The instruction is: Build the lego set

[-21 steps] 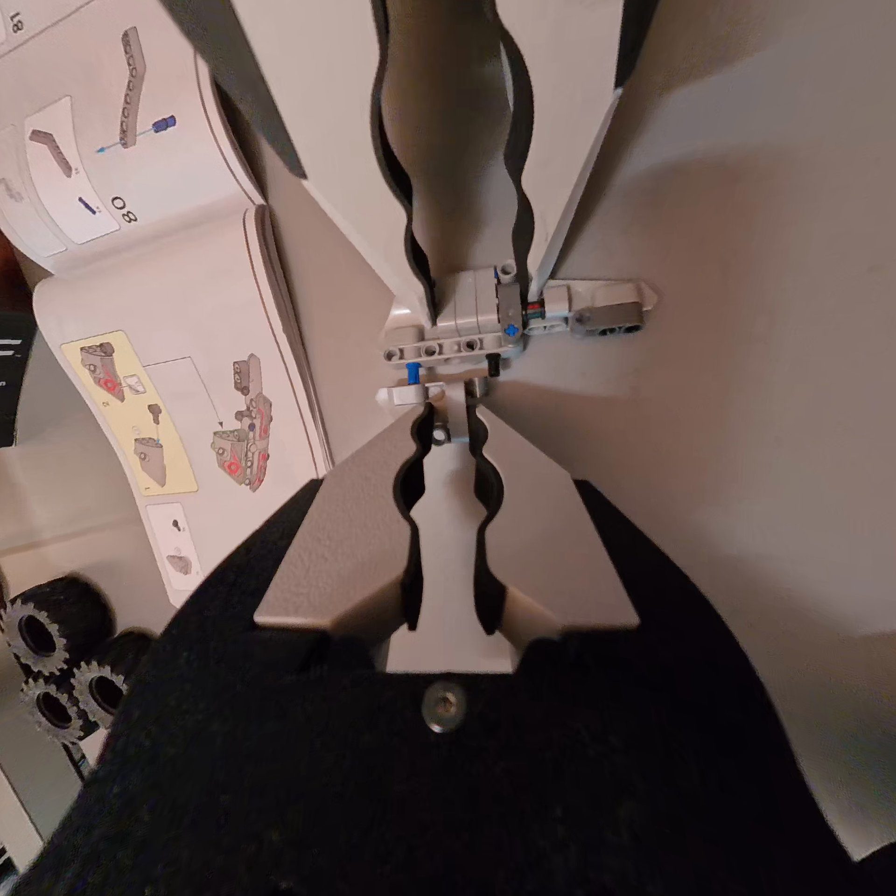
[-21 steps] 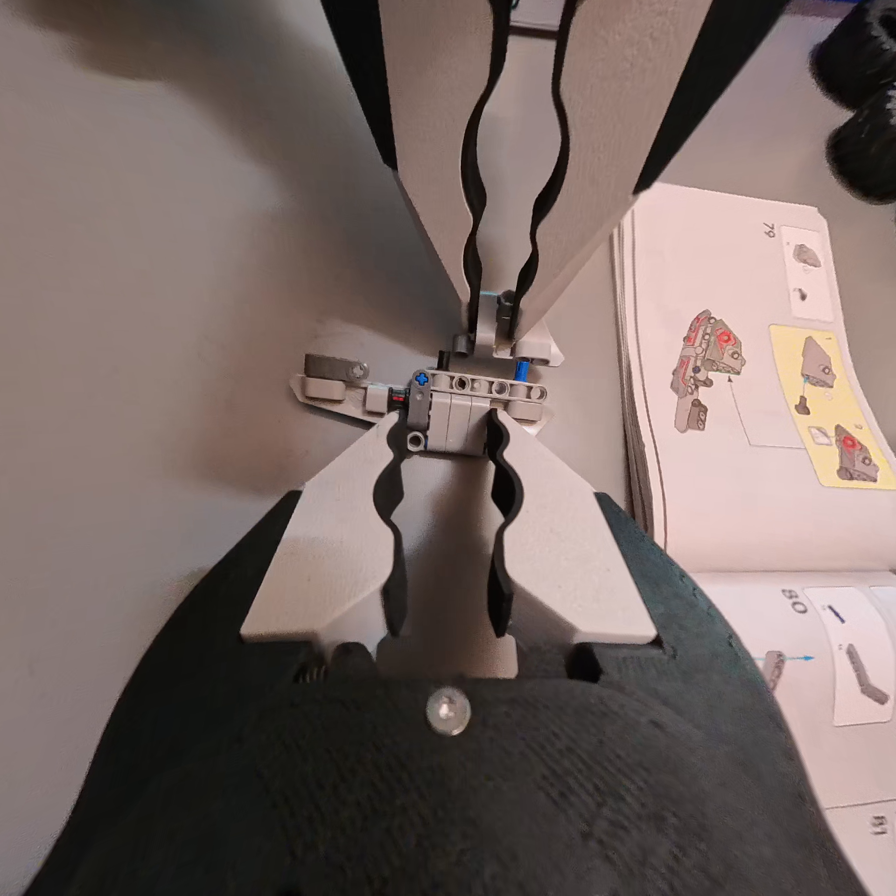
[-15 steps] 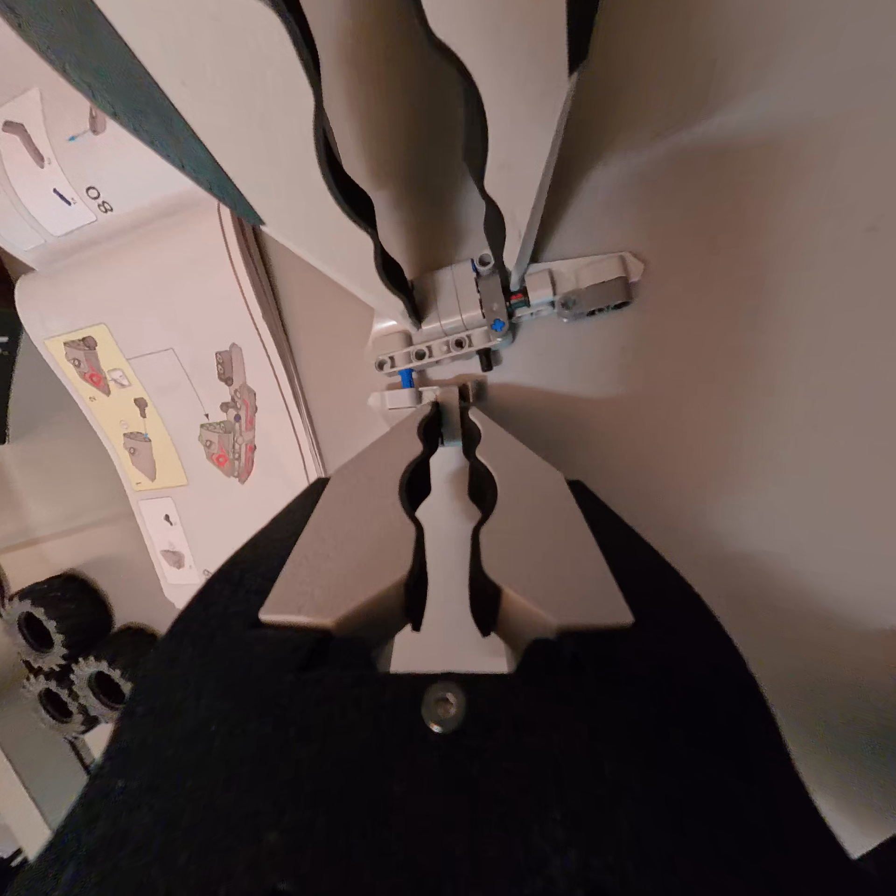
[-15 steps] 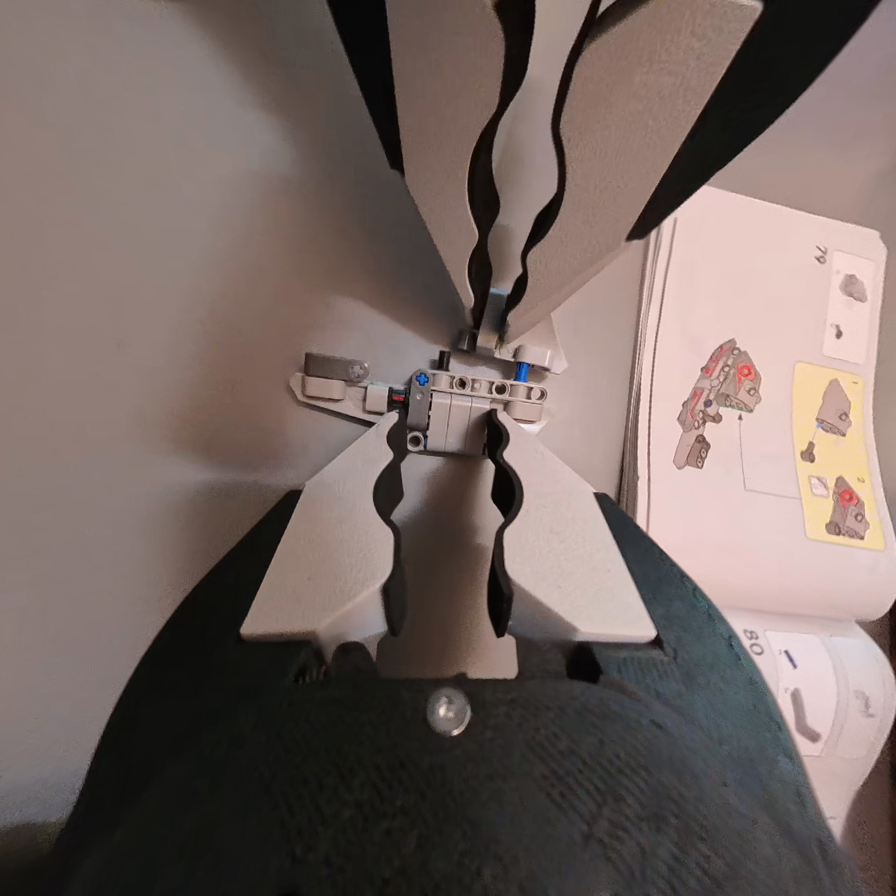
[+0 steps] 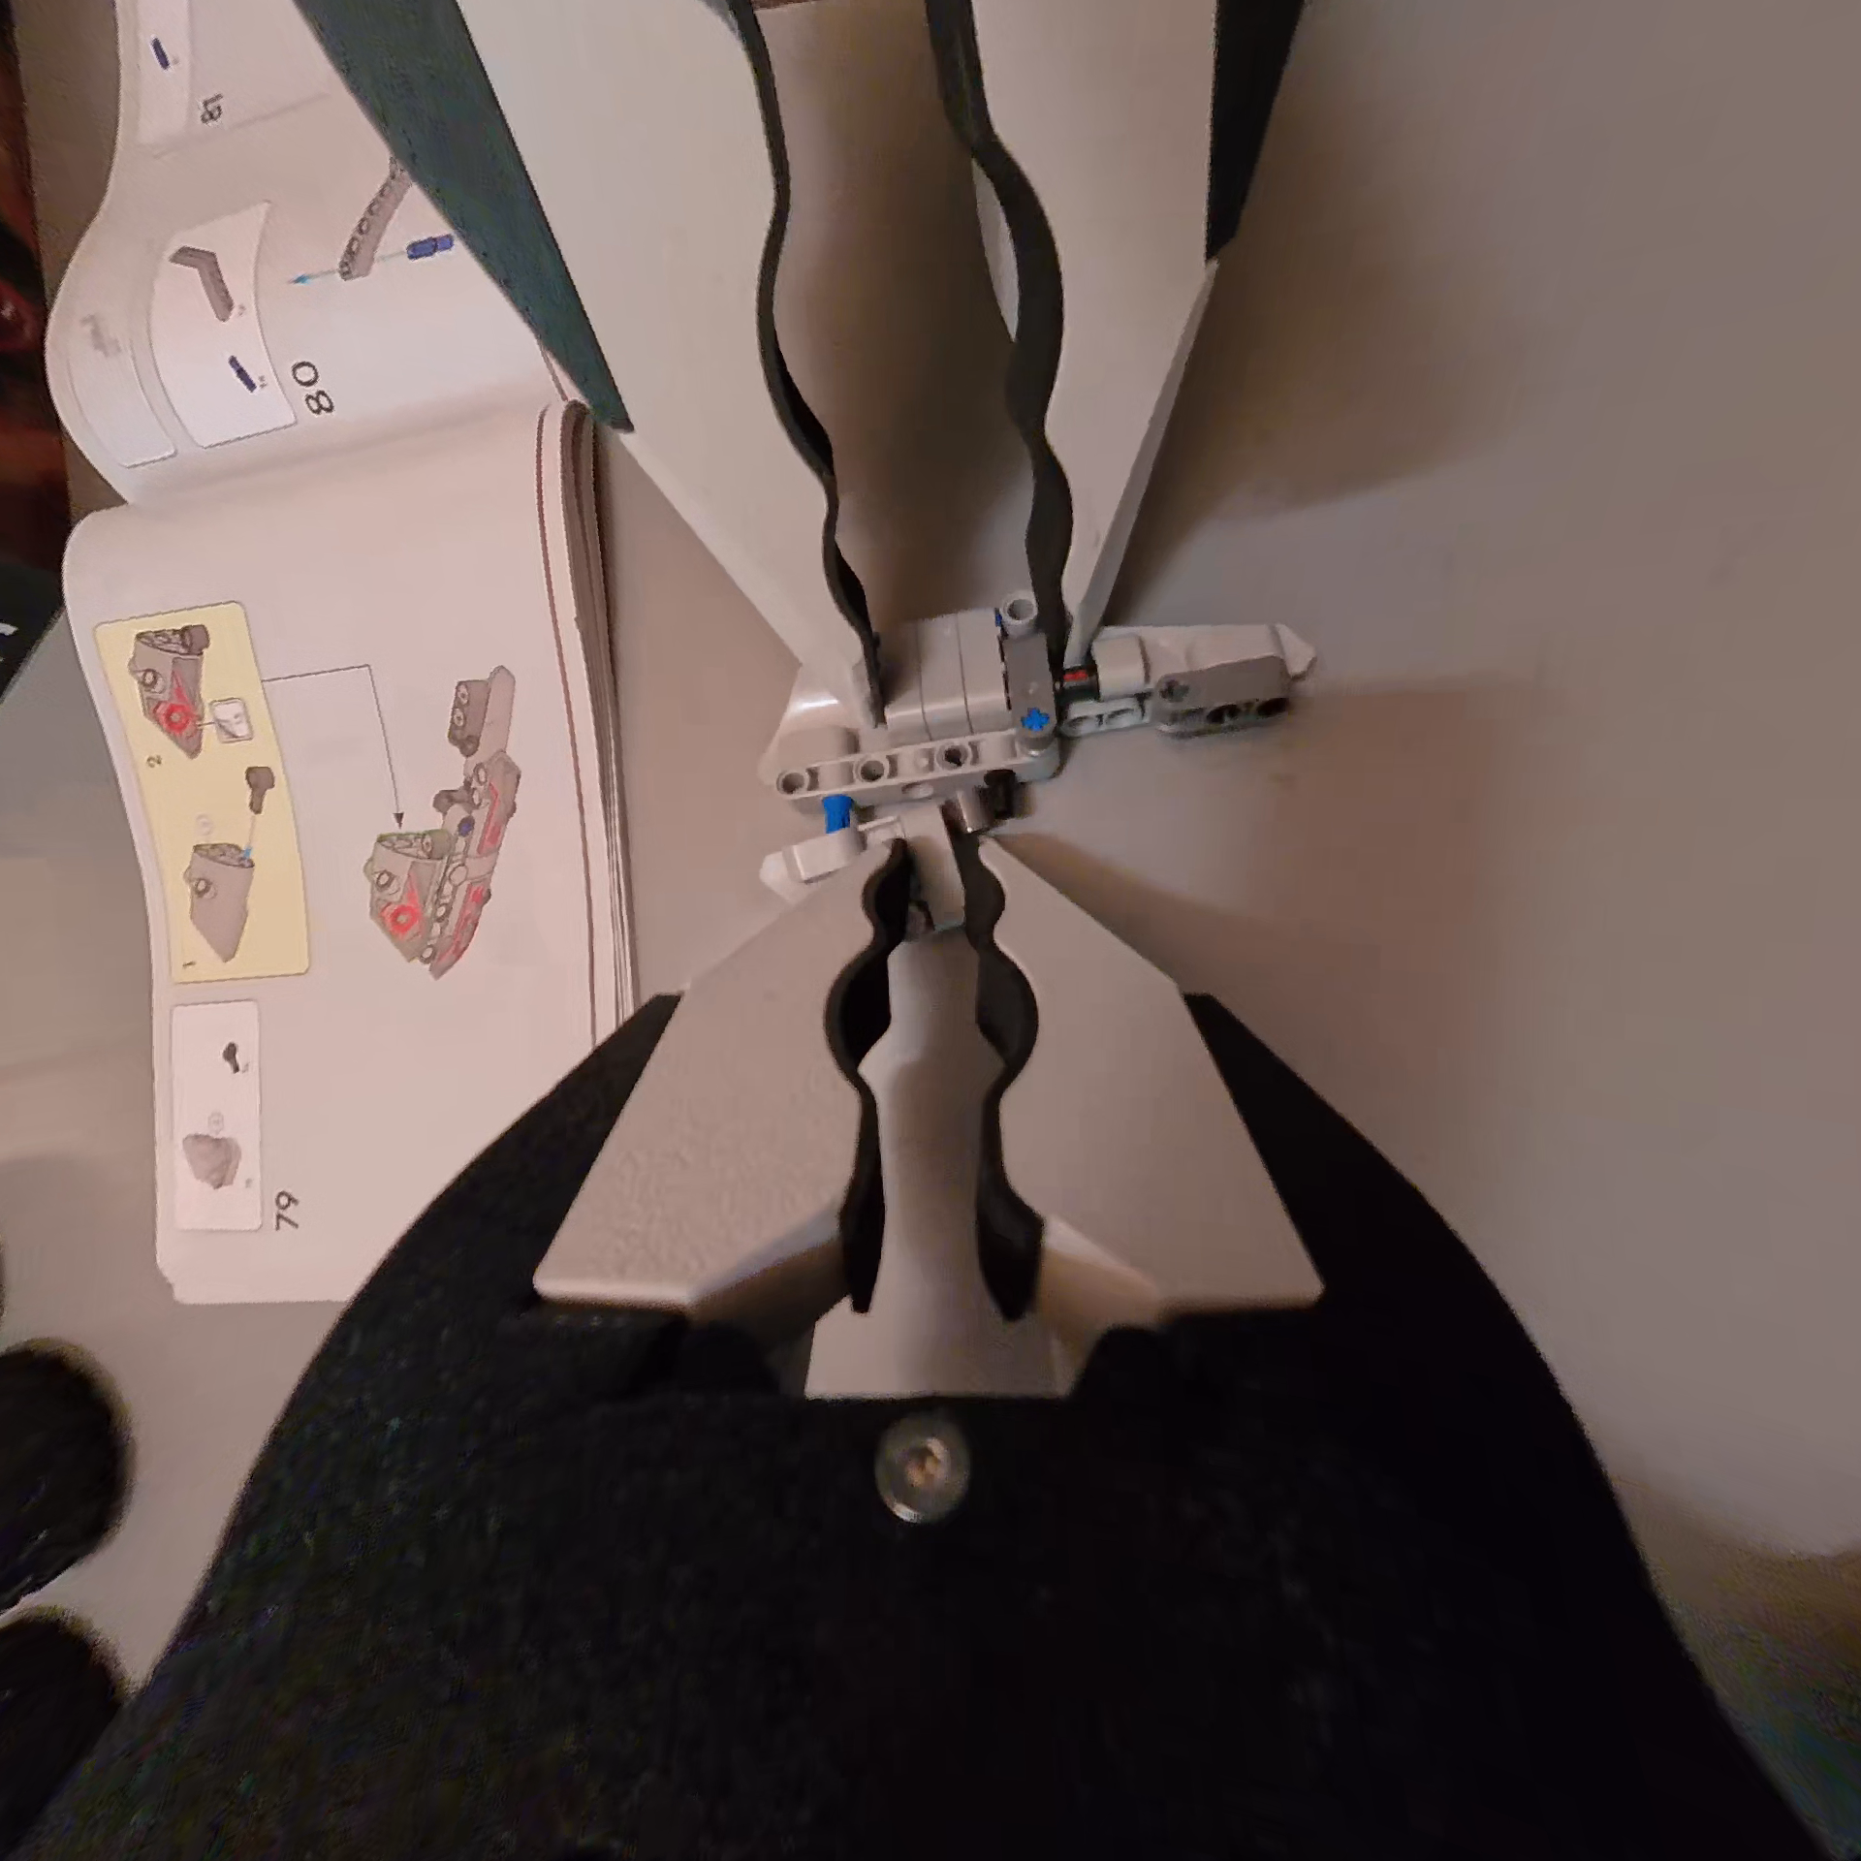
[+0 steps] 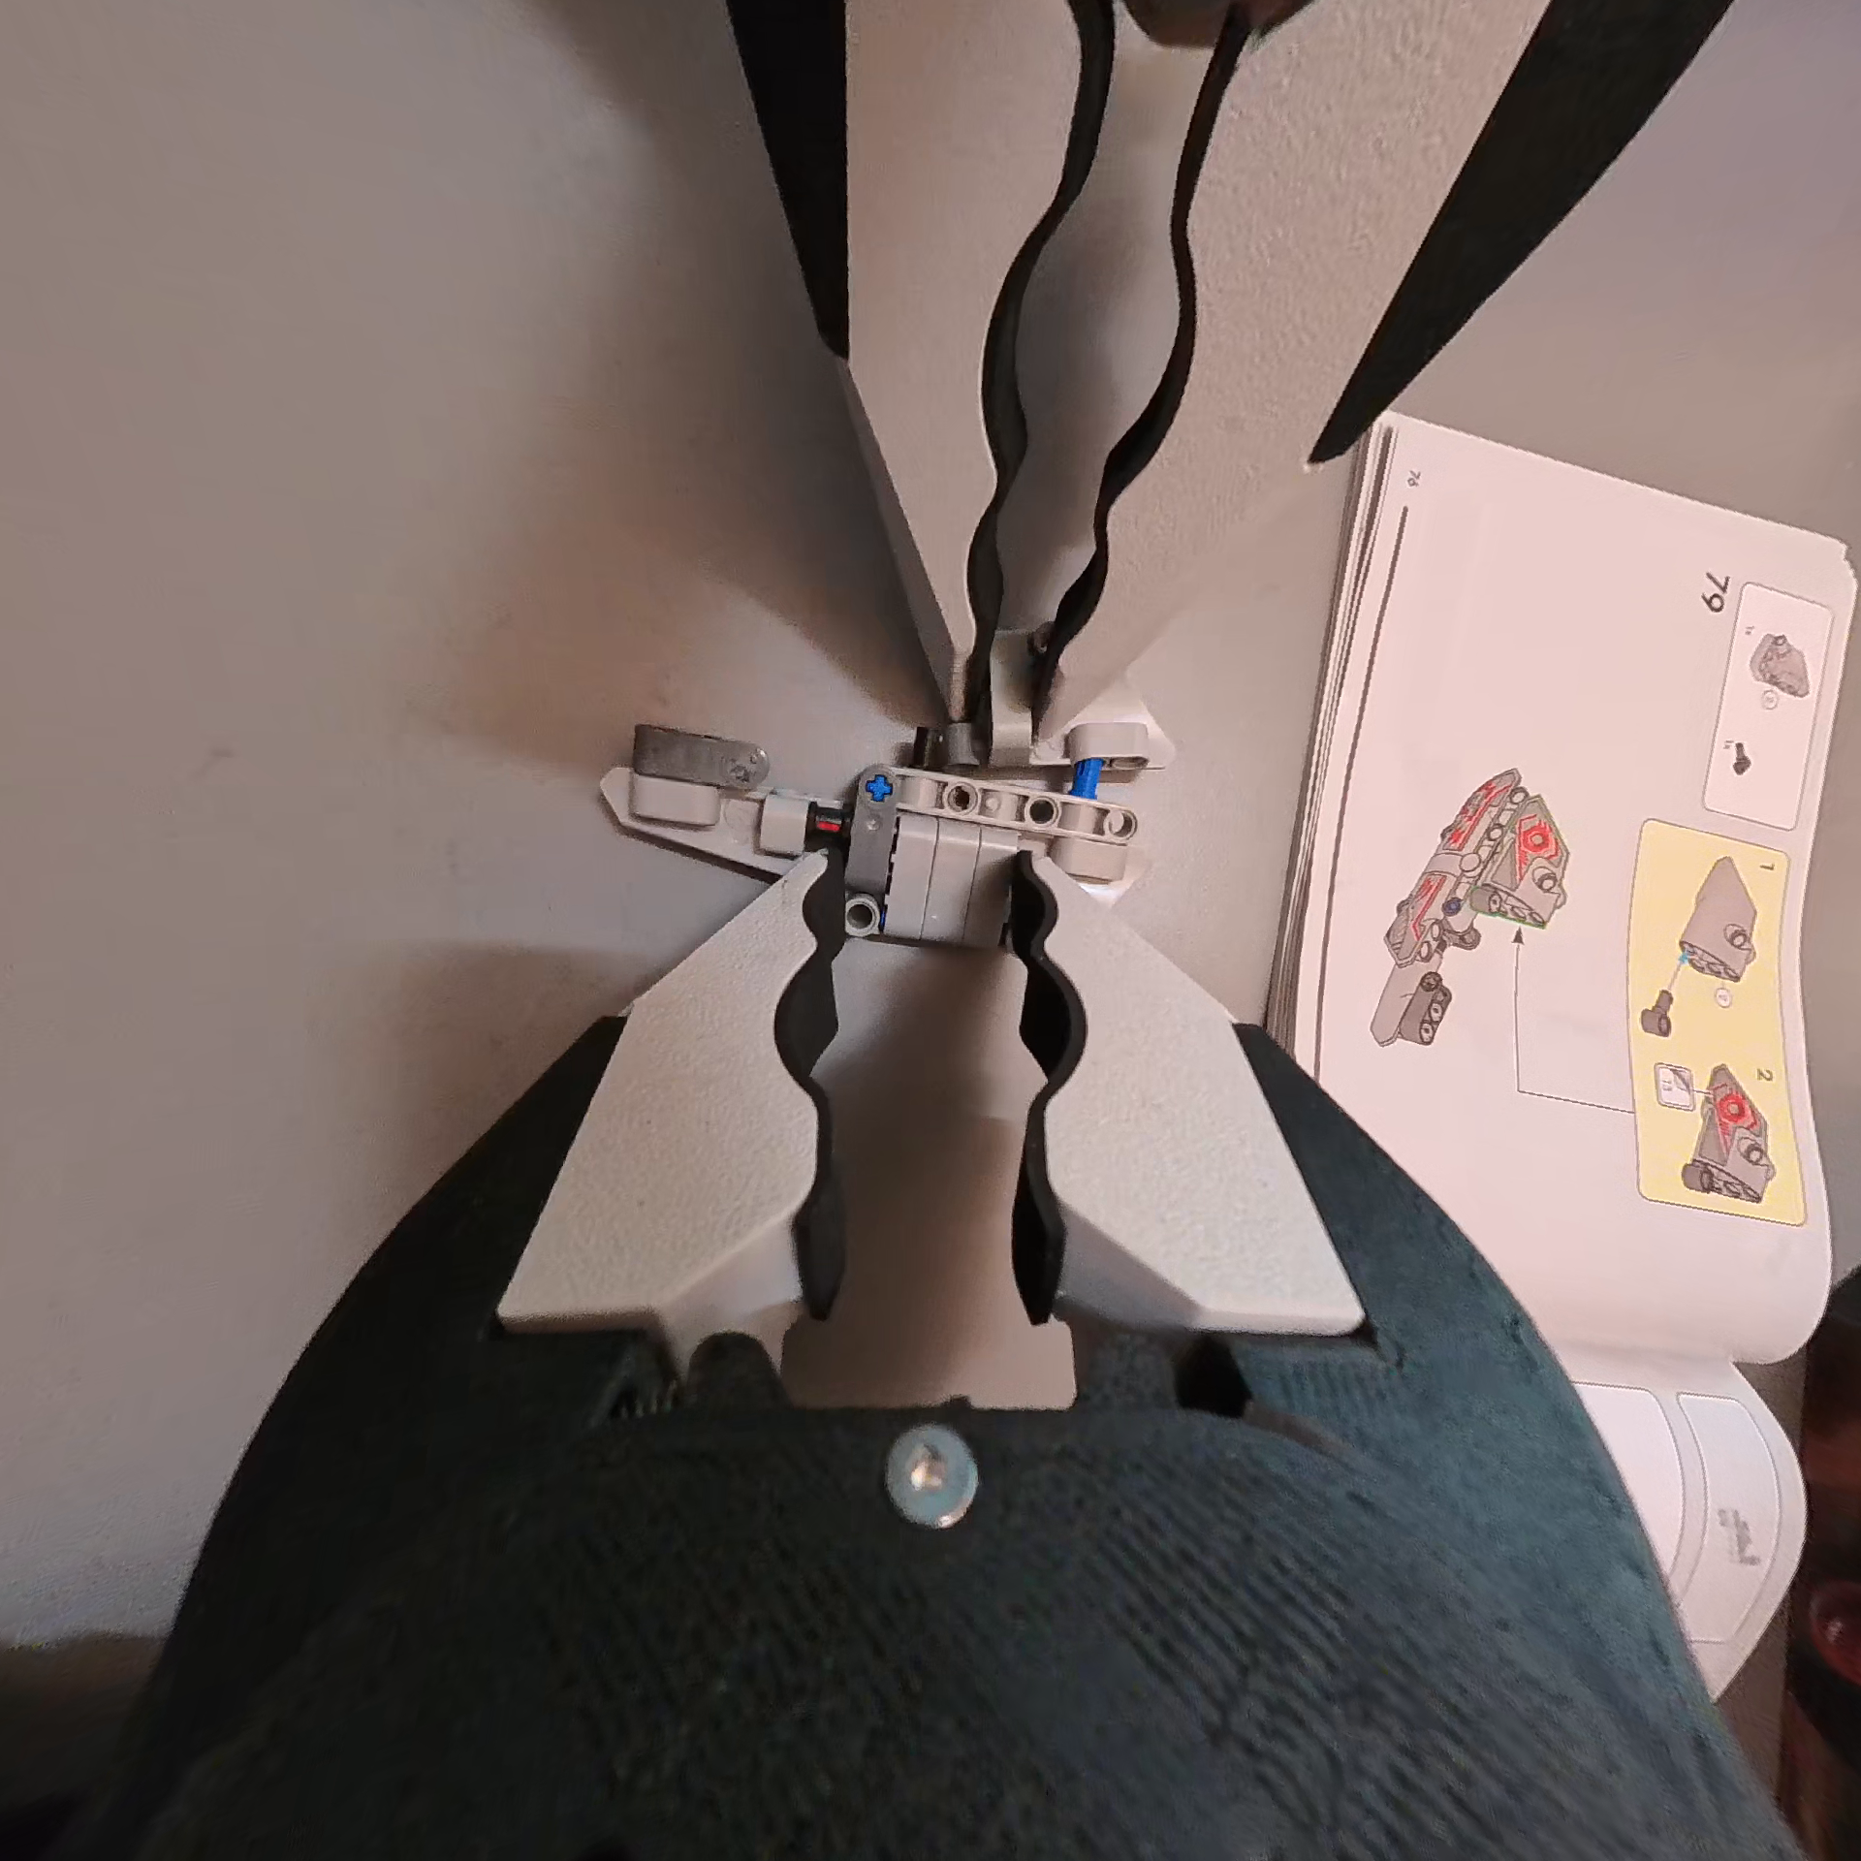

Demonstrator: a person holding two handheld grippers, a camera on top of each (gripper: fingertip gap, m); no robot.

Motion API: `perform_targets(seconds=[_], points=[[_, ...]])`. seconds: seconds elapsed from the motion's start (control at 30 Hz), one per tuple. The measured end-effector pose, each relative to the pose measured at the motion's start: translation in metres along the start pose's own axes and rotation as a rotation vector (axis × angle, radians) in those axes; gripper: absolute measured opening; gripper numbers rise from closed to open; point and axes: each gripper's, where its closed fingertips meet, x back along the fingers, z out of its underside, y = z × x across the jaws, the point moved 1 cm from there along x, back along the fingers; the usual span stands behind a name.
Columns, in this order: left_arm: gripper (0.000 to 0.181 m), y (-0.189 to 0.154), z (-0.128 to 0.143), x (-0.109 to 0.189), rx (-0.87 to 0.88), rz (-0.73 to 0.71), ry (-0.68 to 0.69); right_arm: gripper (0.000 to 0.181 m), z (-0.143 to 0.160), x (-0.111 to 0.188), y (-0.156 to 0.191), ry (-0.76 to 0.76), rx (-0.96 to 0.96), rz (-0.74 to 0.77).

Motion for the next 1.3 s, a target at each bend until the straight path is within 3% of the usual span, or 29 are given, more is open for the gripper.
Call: perform_targets(seconds=[0.47,0.67,1.3], points=[[0.004,0.002,0.010,0.006,-0.157,0.060,0.011,0.032,-0.004,-0.002,0.001,0.004,0.034,-0.018],[0.004,0.006,0.019,0.011,-0.140,-0.021,0.068,0.032,-0.004,-0.002,0.001,-0.013,0.015,-0.016],[0.007,-0.014,0.006,0.008,-0.123,0.057,0.086,0.032,-0.007,-0.003,0.005,-0.020,0.039,-0.004]])
